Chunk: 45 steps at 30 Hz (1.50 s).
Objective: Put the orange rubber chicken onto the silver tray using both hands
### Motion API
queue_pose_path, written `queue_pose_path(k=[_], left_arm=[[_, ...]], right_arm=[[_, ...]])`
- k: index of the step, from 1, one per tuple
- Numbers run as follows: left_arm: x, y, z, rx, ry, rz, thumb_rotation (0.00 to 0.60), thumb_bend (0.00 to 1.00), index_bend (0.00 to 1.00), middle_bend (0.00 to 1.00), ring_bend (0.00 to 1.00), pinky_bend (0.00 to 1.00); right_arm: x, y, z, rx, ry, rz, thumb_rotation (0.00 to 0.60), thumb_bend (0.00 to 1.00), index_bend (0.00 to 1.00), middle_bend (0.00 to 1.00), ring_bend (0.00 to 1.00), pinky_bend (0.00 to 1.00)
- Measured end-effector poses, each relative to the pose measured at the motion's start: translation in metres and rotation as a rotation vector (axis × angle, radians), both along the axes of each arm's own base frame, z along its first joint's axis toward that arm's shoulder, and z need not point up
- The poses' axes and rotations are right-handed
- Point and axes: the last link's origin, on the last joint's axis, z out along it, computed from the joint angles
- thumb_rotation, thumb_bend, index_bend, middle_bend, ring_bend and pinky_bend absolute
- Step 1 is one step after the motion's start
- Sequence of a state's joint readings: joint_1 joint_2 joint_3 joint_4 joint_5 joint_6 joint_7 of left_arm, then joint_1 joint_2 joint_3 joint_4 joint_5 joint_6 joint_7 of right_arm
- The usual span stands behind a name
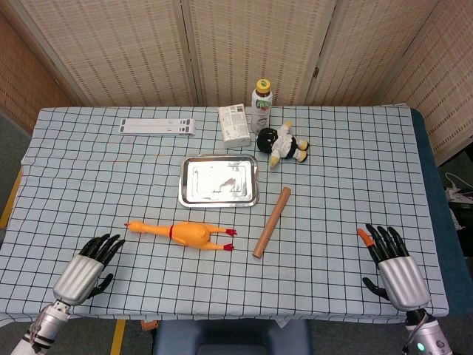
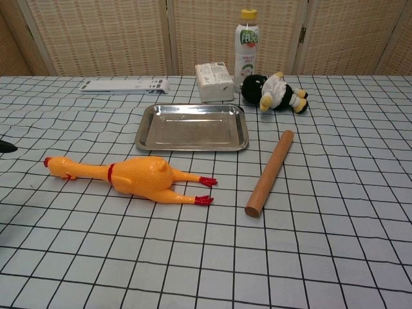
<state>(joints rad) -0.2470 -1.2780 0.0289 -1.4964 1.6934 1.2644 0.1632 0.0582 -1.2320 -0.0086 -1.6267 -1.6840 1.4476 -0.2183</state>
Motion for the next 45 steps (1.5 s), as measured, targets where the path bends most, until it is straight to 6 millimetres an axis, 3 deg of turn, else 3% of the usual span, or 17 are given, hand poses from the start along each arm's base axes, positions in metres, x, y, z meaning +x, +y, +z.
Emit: queue_pose_path(k=[8,15,23,25,29,34,38,45], left_arm=[[0.030,0.062,-0.029,-0.073,0.053,-0.024,0.600,0.42,0.00,0.02,0.02,0.13],[0.042,0.093,-0.051,-0.126,0.086,-0.024,0.600,0.42,0.00,0.02,0.02,0.13],[0.038,0.119,-0.071,-0.175,0.130,0.017,0.600,0.42,0.00,0.04,0.02,0.14],[0.038,0.124,-0.075,-0.185,0.135,0.028,0.600,0.42,0.08,0.10,0.04,0.14],[0.040,0.127,-0.077,-0.188,0.125,0.023,0.600,0.45,0.38,0.31,0.16,0.20],[0.044,0.127,-0.076,-0.177,0.096,-0.007,0.600,0.62,0.65,0.59,0.37,0.31],[0.046,0.125,-0.076,-0.168,0.077,-0.026,0.600,0.74,0.74,0.68,0.44,0.36],[0.056,0.118,-0.068,-0.161,-0.015,-0.062,0.600,0.79,0.75,0.68,0.47,0.40]], right_arm=[[-0.001,-0.027,-0.013,0.014,0.019,-0.053,0.600,0.12,0.00,0.00,0.00,0.00],[-0.005,-0.040,-0.012,-0.011,0.029,-0.091,0.600,0.12,0.00,0.00,0.00,0.00],[-0.007,-0.045,-0.011,-0.033,0.037,-0.111,0.600,0.12,0.00,0.00,0.00,0.00],[-0.007,-0.045,-0.009,-0.042,0.039,-0.110,0.600,0.12,0.00,0.00,0.00,0.00],[-0.003,-0.046,-0.009,-0.048,0.043,-0.101,0.600,0.12,0.00,0.00,0.00,0.00],[0.010,-0.049,-0.013,-0.028,0.045,-0.066,0.600,0.12,0.00,0.00,0.00,0.00],[0.024,-0.052,-0.017,-0.002,0.051,-0.024,0.600,0.12,0.00,0.00,0.00,0.00],[0.060,-0.063,-0.026,0.064,0.068,0.067,0.600,0.12,0.00,0.00,0.00,0.00]])
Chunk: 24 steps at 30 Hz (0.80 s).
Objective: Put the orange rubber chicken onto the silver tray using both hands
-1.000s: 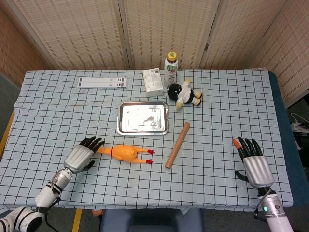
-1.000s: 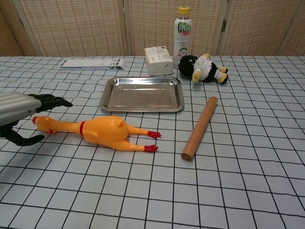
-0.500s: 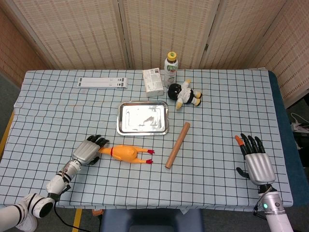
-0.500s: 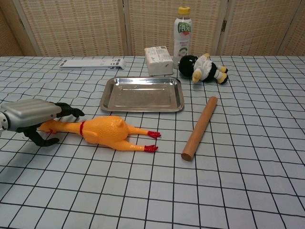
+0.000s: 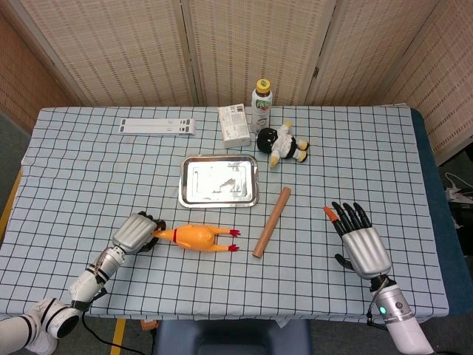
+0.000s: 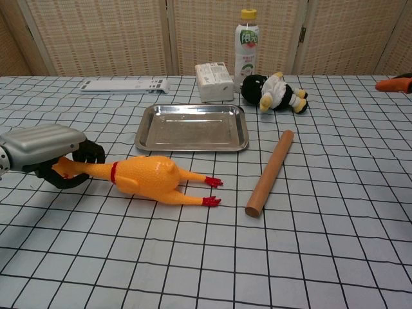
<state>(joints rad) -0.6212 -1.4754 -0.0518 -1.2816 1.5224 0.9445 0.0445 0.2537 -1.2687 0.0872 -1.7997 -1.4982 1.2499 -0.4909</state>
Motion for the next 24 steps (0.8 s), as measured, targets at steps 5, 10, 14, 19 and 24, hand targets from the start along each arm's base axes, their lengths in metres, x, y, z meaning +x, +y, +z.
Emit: queue_pose_path(k=[5,10,14,19,24], left_arm=[[0.011,-0.006,0.009,0.007,-0.085,-0.036,0.600,0.80,0.75,0.68,0.49,0.42],[0.022,-0.012,0.015,0.007,-0.165,-0.057,0.600,0.80,0.76,0.69,0.51,0.43],[0.030,-0.014,0.019,-0.016,-0.215,-0.041,0.600,0.81,0.77,0.70,0.51,0.43],[0.039,-0.011,0.027,-0.032,-0.250,-0.010,0.600,0.81,0.77,0.70,0.51,0.43],[0.043,-0.010,0.032,-0.026,-0.253,0.003,0.600,0.81,0.77,0.70,0.51,0.43]], right_arm=[[0.030,-0.015,-0.009,0.065,-0.006,0.043,0.600,0.12,0.00,0.00,0.00,0.00],[0.062,-0.031,-0.025,0.159,-0.027,0.056,0.600,0.12,0.00,0.00,0.00,0.00],[0.093,-0.042,-0.047,0.241,-0.068,0.073,0.600,0.12,0.00,0.00,0.00,0.00],[0.133,-0.049,-0.085,0.345,-0.153,0.072,0.600,0.12,0.00,0.00,0.00,0.00],[0.166,-0.053,-0.117,0.414,-0.215,0.055,0.600,0.12,0.00,0.00,0.00,0.00]])
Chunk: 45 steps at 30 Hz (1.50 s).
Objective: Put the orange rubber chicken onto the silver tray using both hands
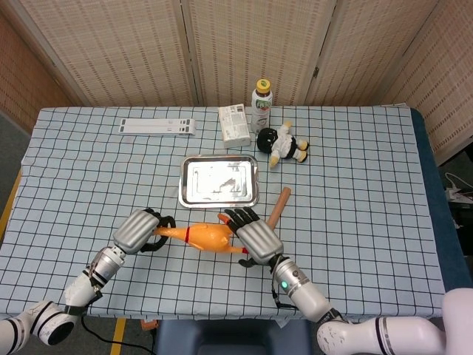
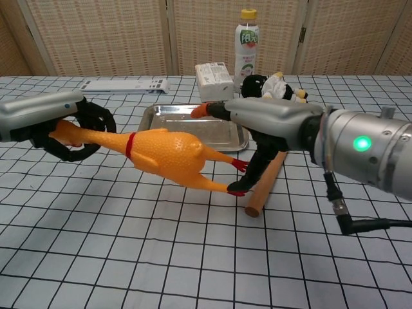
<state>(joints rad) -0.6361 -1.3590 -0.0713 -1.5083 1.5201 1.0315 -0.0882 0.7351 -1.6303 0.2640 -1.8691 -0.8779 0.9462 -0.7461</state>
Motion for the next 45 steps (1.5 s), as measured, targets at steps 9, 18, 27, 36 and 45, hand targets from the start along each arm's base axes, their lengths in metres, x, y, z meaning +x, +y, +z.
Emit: queue_pose_path(k=[9,18,27,36,45], left_arm=[[0.007,-0.002,0.008,0.011,-0.015,0.002,0.600,0.81,0.77,0.71,0.51,0.43],[0.014,-0.008,0.014,0.015,-0.013,-0.021,0.600,0.81,0.77,0.71,0.52,0.43],[0.014,-0.009,0.014,0.016,-0.010,-0.021,0.600,0.81,0.77,0.71,0.51,0.43],[0.015,-0.006,0.020,0.035,-0.028,-0.016,0.600,0.81,0.77,0.71,0.53,0.44],[0.012,-0.003,0.024,0.028,-0.029,0.000,0.600,0.81,0.77,0.71,0.53,0.44]], right_arm=[[0.026,-0.009,-0.031,0.029,-0.048,-0.045,0.600,0.16,0.24,0.13,0.18,0.45],[0.041,-0.010,-0.033,-0.155,-0.159,-0.013,0.600,0.40,1.00,0.72,0.85,1.00],[0.039,-0.004,-0.031,-0.173,-0.192,0.000,0.600,0.45,0.97,0.73,0.85,1.00],[0.027,-0.007,-0.024,-0.048,-0.110,0.048,0.600,0.18,0.00,0.00,0.00,0.00],[0.026,-0.010,-0.017,-0.005,-0.165,0.047,0.600,0.15,0.00,0.00,0.00,0.00]])
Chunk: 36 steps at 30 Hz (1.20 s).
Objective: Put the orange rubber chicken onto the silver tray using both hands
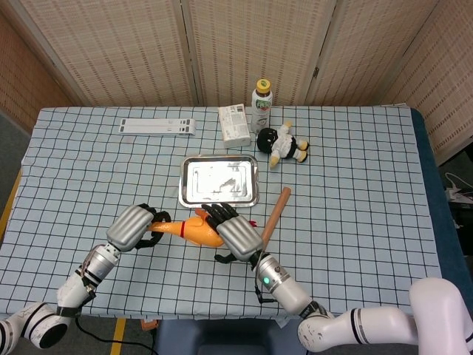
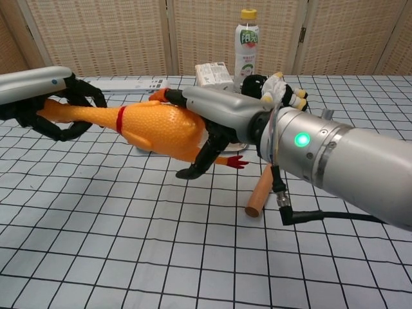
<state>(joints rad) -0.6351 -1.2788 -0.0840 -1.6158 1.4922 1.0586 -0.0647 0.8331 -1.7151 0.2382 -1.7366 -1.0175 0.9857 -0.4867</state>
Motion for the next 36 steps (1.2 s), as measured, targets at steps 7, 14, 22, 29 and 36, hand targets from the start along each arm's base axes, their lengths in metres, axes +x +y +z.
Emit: queue_pose_path(k=[7,14,22,29,36], left_arm=[[0.005,-0.002,0.000,-0.004,0.009,-0.017,0.600,0.81,0.77,0.71,0.53,0.44],[0.008,-0.005,-0.003,-0.011,0.015,-0.026,0.600,0.81,0.77,0.71,0.53,0.44],[0.006,-0.001,-0.004,-0.013,0.019,-0.012,0.600,0.81,0.77,0.71,0.53,0.44],[0.005,0.001,-0.004,-0.013,0.031,-0.013,0.600,0.81,0.77,0.71,0.53,0.44],[0.007,0.001,-0.003,-0.007,0.024,-0.014,0.600,0.81,0.77,0.71,0.53,0.44]], right_arm=[[0.000,-0.004,-0.004,-0.011,-0.015,-0.020,0.600,0.15,0.00,0.00,0.00,0.05],[0.002,-0.007,-0.009,-0.040,-0.022,-0.060,0.600,0.25,0.76,0.57,0.67,0.96],[0.002,-0.006,-0.013,-0.040,-0.009,-0.024,0.600,0.40,1.00,0.76,0.87,1.00],[-0.001,-0.004,-0.012,-0.018,0.027,-0.006,0.600,0.41,1.00,0.76,0.89,1.00],[-0.004,-0.003,-0.008,-0.009,0.014,-0.009,0.600,0.27,0.10,0.05,0.10,0.39]])
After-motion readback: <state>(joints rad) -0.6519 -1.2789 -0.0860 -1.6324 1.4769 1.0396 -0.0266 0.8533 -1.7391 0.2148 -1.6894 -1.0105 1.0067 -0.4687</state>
